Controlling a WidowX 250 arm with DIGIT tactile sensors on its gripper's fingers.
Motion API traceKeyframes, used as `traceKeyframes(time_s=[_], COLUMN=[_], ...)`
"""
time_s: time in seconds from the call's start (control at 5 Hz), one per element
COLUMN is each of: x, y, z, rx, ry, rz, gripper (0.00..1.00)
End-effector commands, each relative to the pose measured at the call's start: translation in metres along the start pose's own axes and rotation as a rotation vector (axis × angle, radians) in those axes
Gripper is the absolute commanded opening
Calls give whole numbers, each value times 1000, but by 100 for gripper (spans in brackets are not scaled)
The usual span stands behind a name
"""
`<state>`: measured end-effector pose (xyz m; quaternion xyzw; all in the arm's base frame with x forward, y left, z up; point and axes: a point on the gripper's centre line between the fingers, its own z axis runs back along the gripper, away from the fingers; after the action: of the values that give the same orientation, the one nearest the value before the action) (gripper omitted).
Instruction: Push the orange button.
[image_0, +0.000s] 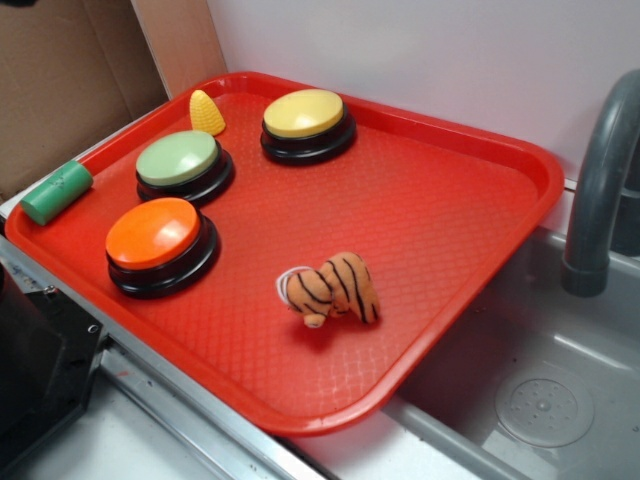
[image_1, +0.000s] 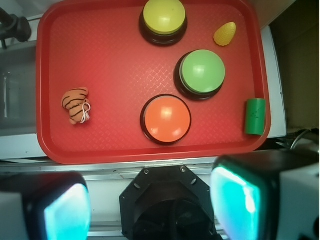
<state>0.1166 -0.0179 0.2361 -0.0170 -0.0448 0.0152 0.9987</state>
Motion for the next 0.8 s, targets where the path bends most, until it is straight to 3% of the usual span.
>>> traceKeyframes(time_s=[0.0, 0.2, 0.4, 0.6], x=[0, 10, 33, 40], y=[0, 12, 12, 15], z=[0, -49, -100, -122], rx=[0, 95, 135, 190], ry=[0, 118, 60, -4], rz=[0, -35, -110, -168], gripper=[100, 100, 100, 100])
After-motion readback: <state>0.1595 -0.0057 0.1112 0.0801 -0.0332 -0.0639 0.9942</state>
